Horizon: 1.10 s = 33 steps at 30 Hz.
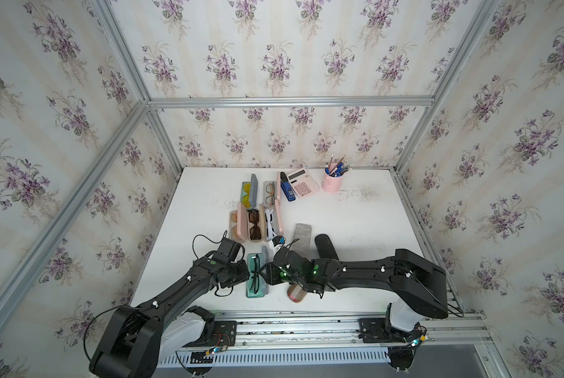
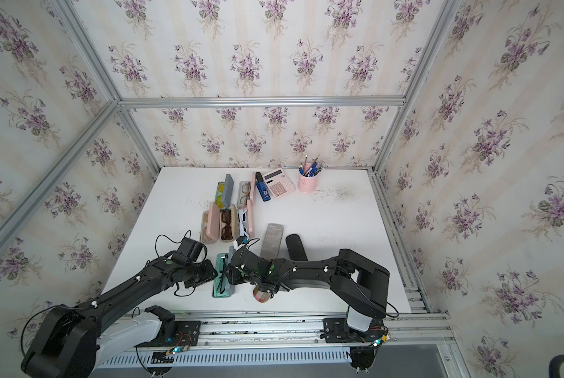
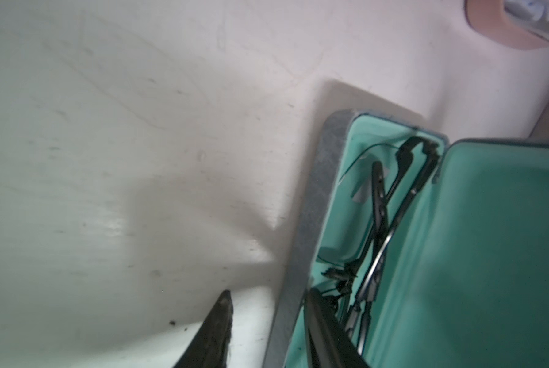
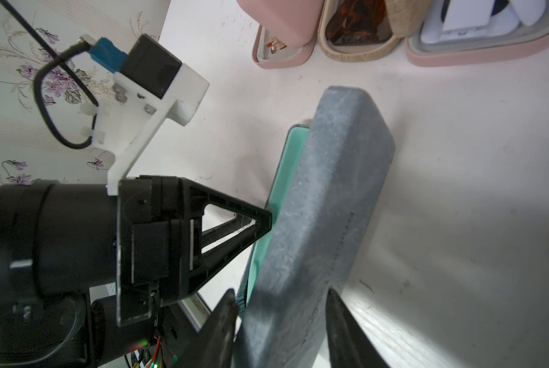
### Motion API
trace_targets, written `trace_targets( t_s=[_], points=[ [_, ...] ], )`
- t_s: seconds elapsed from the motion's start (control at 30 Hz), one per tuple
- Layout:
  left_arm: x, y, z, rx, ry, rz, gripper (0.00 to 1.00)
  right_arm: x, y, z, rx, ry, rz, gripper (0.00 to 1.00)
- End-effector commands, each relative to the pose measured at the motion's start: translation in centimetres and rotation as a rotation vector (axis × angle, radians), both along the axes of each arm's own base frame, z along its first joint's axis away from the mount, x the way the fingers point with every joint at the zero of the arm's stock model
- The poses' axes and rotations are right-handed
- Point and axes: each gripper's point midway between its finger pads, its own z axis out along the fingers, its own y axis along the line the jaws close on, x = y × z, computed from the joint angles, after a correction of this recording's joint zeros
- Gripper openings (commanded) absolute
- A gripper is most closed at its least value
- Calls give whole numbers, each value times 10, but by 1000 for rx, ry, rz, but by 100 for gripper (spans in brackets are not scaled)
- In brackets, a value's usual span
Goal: Close the glasses case
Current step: Close the glasses case at the center of the board.
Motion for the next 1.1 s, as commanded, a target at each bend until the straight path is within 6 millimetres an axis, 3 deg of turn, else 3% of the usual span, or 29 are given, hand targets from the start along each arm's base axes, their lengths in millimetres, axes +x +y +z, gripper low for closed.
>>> trace_targets(
  t_s=[0.0, 0.23, 1.07],
  points=[
    [-2, 5, -6, 33, 6, -13, 40, 2, 0, -3, -20, -11, 0, 43],
    [-2, 5, -7, 41, 13, -15, 35, 1, 7, -4, -17, -10, 16, 38],
    [2, 4, -10, 100, 22, -42, 15, -11, 29, -9, -25, -11, 66, 37]
  ],
)
